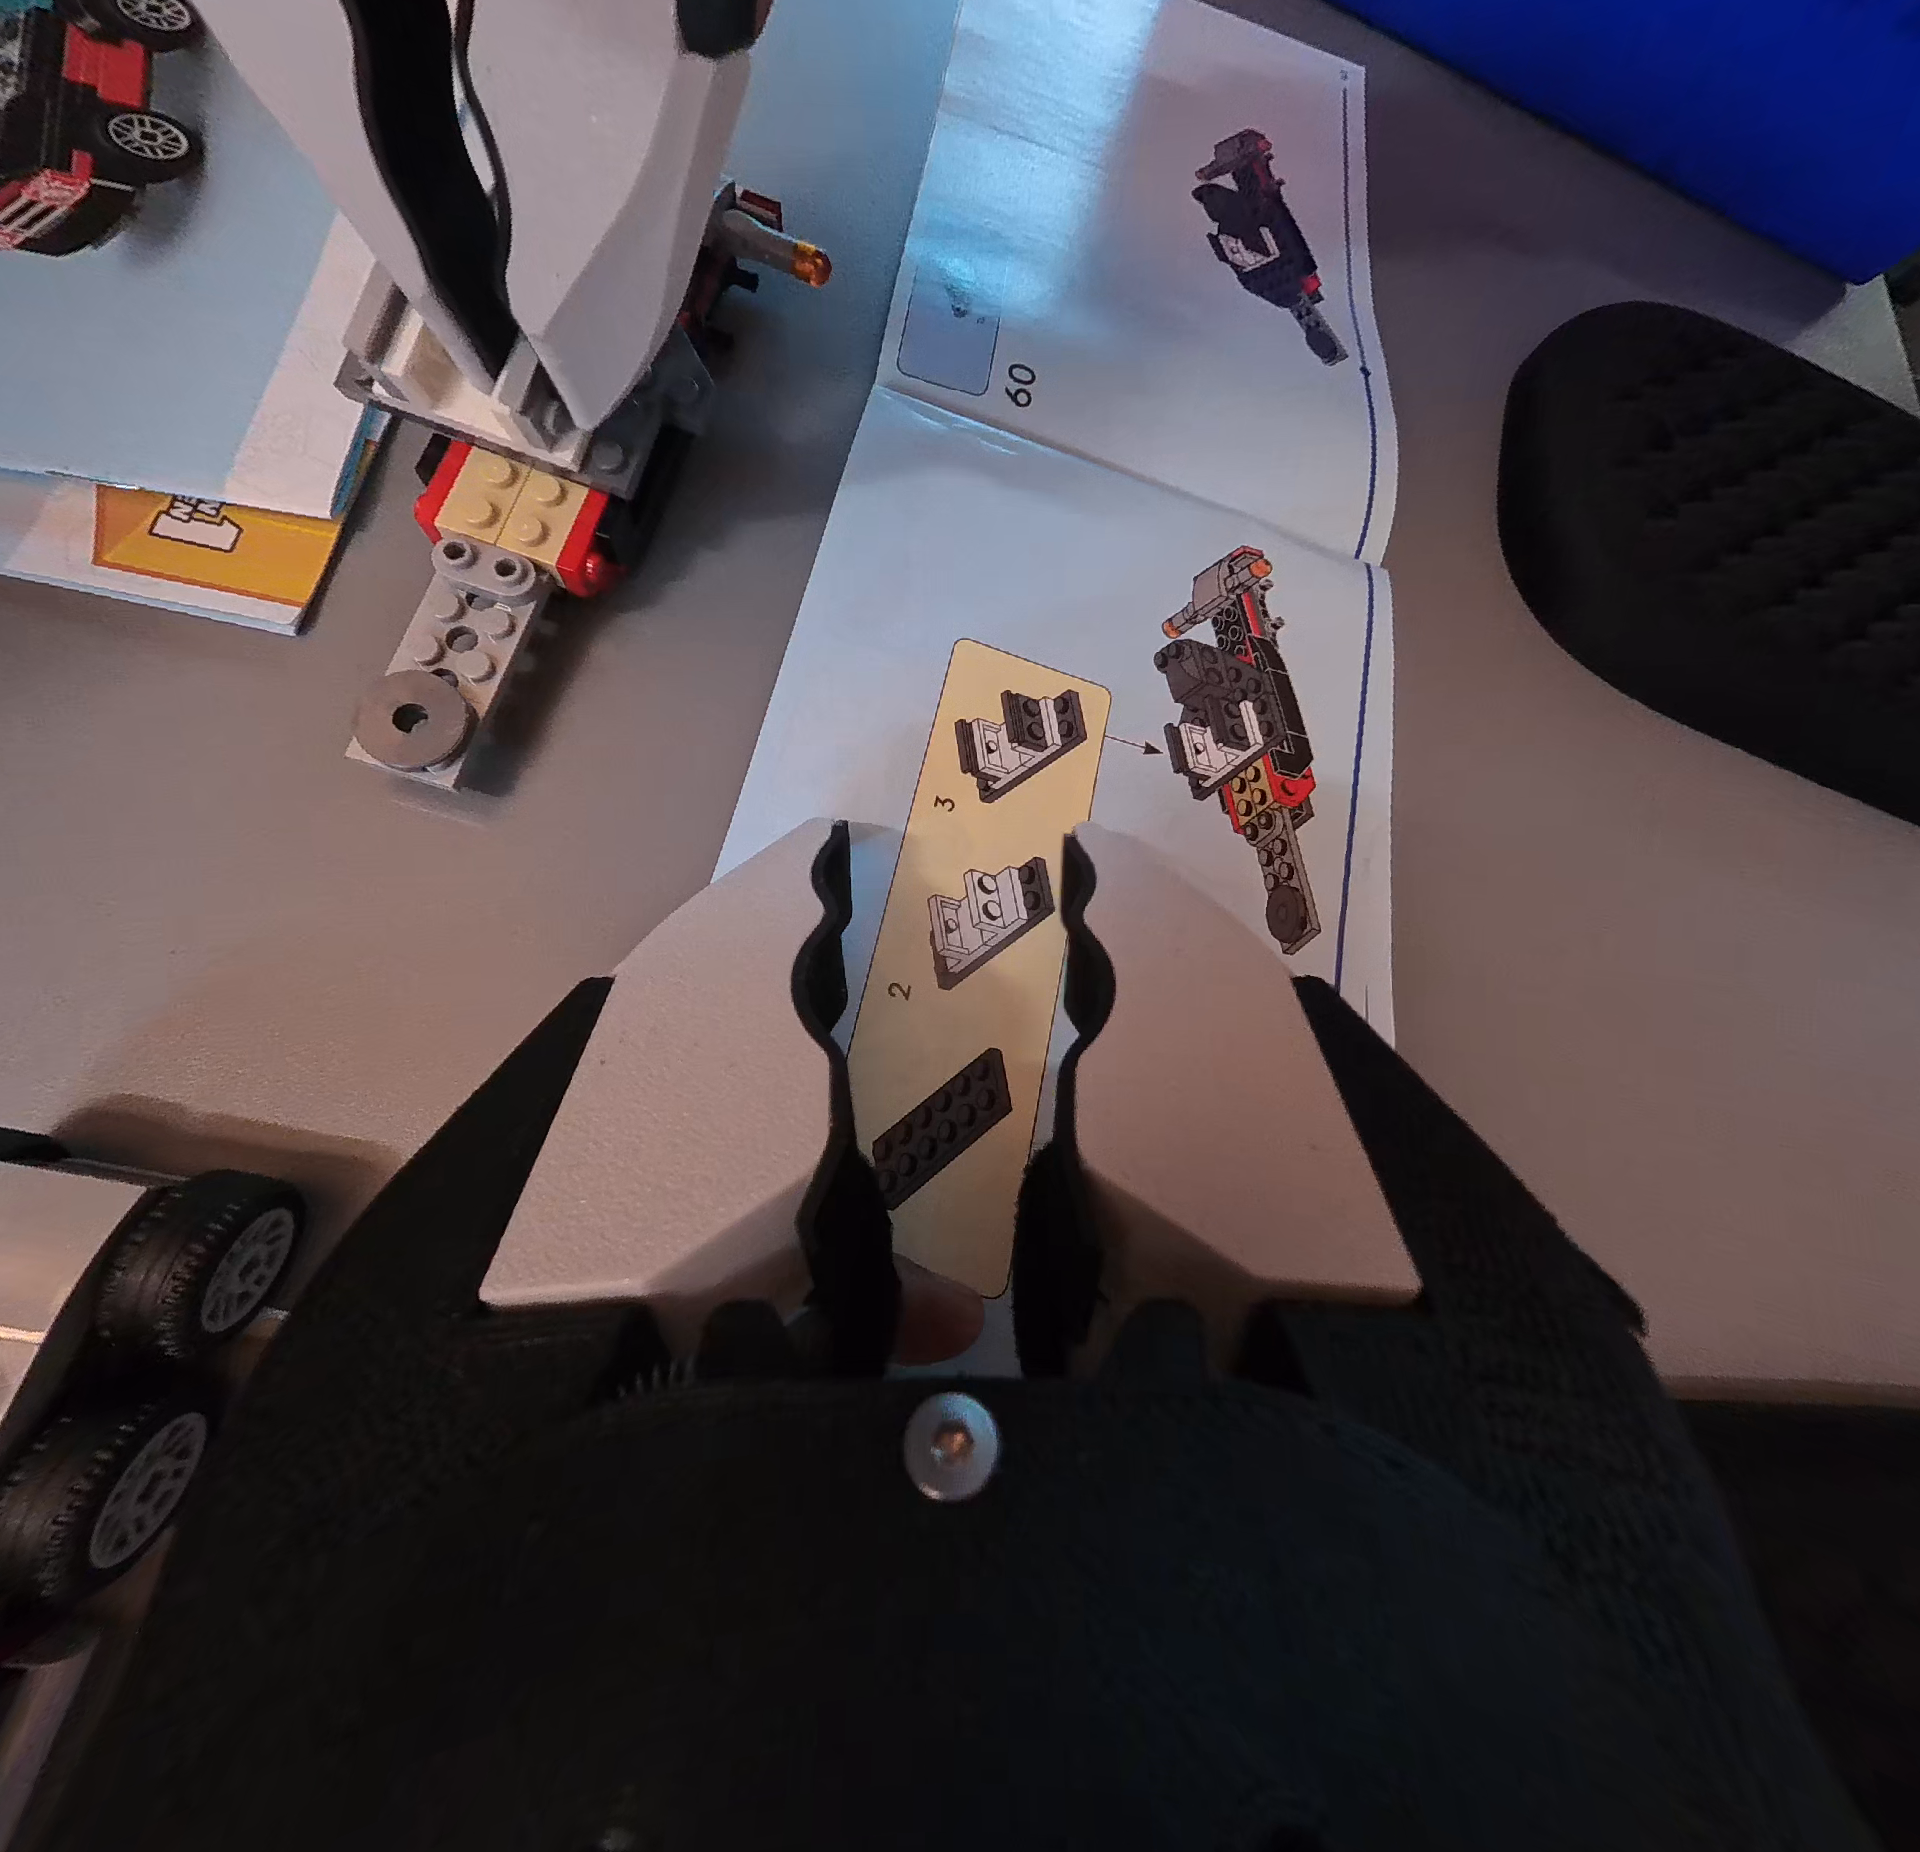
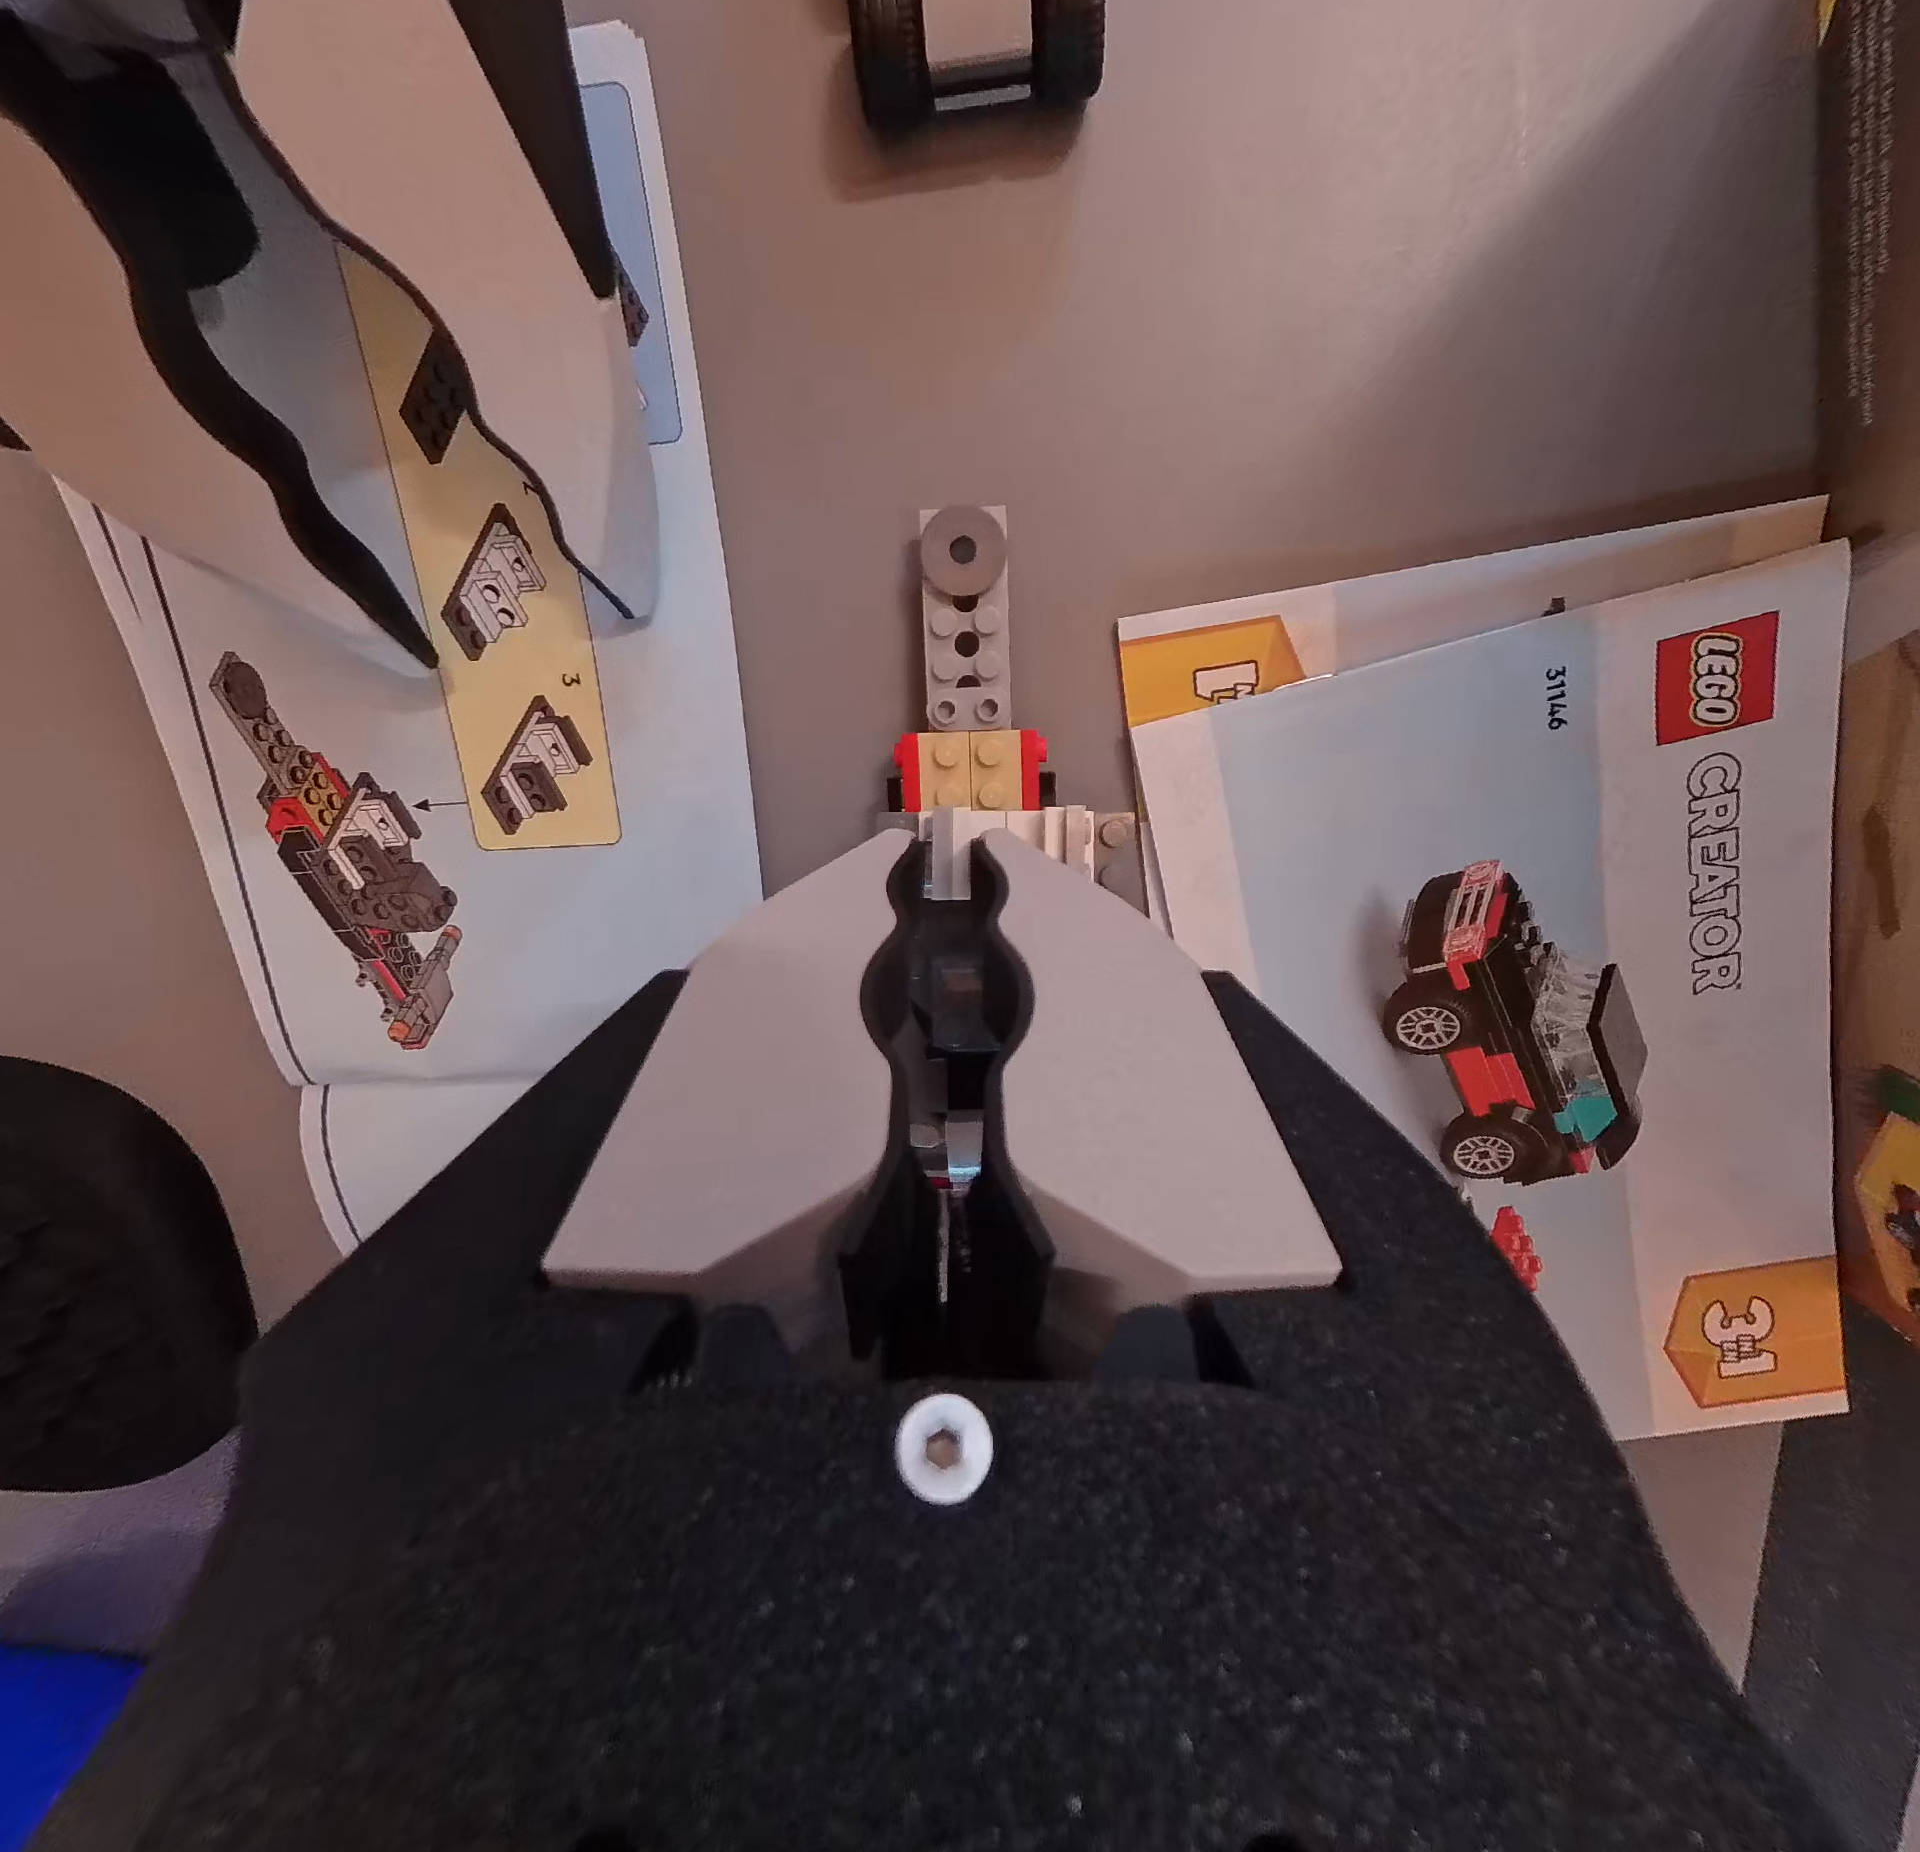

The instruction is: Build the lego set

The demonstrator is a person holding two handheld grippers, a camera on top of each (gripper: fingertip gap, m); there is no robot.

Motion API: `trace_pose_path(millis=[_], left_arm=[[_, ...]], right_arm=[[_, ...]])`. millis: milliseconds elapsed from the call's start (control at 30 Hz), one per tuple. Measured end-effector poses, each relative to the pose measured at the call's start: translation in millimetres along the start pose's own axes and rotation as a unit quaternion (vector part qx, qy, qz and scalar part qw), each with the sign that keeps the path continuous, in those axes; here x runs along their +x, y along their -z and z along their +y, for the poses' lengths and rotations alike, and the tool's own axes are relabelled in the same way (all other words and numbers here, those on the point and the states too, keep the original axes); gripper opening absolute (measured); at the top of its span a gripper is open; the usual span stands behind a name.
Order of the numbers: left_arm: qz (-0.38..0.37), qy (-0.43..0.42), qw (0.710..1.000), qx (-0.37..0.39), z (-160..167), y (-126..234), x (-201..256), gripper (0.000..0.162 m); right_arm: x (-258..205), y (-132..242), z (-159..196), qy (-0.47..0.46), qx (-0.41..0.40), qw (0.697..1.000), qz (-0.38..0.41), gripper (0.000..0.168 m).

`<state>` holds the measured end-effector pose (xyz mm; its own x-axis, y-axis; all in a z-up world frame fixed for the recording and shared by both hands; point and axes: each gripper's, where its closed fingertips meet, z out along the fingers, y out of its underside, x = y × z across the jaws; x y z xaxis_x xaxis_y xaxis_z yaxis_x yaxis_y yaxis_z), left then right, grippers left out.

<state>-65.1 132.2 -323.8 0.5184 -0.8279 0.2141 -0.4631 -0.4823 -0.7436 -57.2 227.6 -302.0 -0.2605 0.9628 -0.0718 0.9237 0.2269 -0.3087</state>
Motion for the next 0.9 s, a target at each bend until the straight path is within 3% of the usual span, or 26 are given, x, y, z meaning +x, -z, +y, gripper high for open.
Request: trace_pose_path(millis=[133, 267, 367, 467, 733, 900], left_arm=[[-0.001, -0.016, 1.0, 0.013, -6.2, 5.8, 0.1, 0.04], [-0.071, -0.049, 0.994, 0.074, -47.1, 24.8, -21.3, 0.054], [-0.123, -0.097, 0.987, 0.043, -56.3, 21.6, -50.3, 0.07], [-0.122, -0.119, 0.985, -0.006, -48.4, 1.5, -68.1, 0.072], [-0.089, -0.134, 0.986, -0.047, -35.2, -23.6, -69.8, 0.043], [-0.097, -0.117, 0.987, -0.05, -34.8, -26.0, -69.2, 0.036]], right_arm=[[-1.5, 0.4, 1.0, 0.01, 0.004, 1.0, 0.001, 0.008], [-1.1, 0.3, 2.5, 0.011, 0.01, 1.0, -0.001, 0.008], [-0.4, 0.2, 2.9, 0.011, 0.019, 1.0, -0.001, 0.008], [0.6, 1.0, 3.4, 0.012, 0.03, 0.999, 0.001, 0.008], [0.8, 1.0, 5.9, 0.02, 0.048, 0.999, 0.0, 0.008], [-1.0, 0.9, 6.1, 0.024, 0.053, 0.998, 0.01, 0.008]])
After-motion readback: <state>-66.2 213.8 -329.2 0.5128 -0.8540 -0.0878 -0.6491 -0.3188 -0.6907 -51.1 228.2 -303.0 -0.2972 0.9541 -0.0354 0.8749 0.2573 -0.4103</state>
